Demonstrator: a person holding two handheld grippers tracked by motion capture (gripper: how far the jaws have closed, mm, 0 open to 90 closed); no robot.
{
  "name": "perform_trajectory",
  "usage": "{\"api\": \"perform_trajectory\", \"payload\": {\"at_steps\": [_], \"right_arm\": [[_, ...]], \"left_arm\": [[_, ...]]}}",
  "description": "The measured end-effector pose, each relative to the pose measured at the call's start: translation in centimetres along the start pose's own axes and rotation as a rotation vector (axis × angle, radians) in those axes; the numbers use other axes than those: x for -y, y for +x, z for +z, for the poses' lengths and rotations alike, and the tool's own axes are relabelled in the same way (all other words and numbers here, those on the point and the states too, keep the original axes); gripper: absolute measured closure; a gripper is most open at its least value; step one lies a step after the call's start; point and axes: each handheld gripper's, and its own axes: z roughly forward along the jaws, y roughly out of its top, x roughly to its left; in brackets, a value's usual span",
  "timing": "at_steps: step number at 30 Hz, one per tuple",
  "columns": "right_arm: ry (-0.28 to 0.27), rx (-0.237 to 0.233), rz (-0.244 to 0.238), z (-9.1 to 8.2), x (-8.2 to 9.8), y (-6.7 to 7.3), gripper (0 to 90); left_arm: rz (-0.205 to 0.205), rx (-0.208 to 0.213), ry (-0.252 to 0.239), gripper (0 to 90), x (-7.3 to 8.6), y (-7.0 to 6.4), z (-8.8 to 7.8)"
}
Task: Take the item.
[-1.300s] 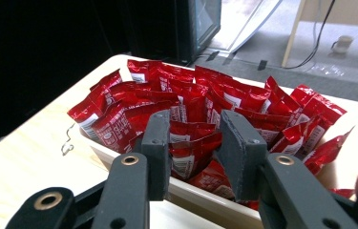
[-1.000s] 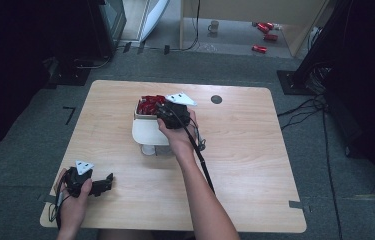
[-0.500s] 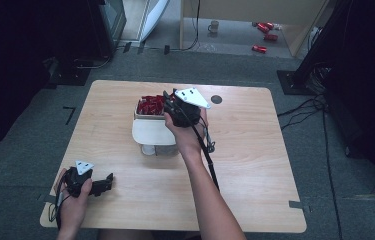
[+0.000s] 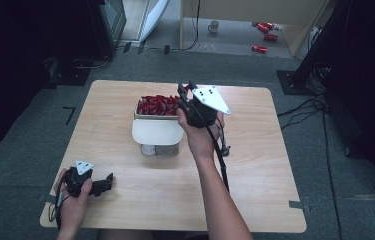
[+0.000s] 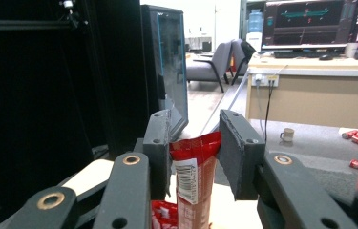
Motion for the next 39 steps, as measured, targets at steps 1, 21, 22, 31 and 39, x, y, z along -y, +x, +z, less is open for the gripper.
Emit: {"api": "perform_trajectory", "payload": {"at_steps": [1, 21, 22, 31, 39], "right_arm": [[-0.003, 0.003, 0.000, -0.2, -0.1, -0.2, 67.2], [0.089, 0.130, 0.017, -0.8, 4.6, -5.5, 67.3], [0.097, 0.136, 0.021, -0.6, 5.1, -5.8, 67.3], [0.159, 0.164, 0.035, 1.0, 8.9, -7.1, 67.3], [0.200, 0.151, -0.006, 0.6, 10.9, -6.9, 67.2]], "left_arm": [[0.000, 0.000, 0.000, 0.8, 0.0, 0.0, 0.0], [0.003, -0.001, 0.001, 0.8, 0.0, 0.0, 0.0], [0.004, 0.000, 0.002, 0.8, 0.0, 0.0, 0.0], [0.004, -0.001, 0.002, 0.8, 0.0, 0.0, 0.0], [0.001, 0.001, 0.001, 0.8, 0.0, 0.0, 0.0]]}}
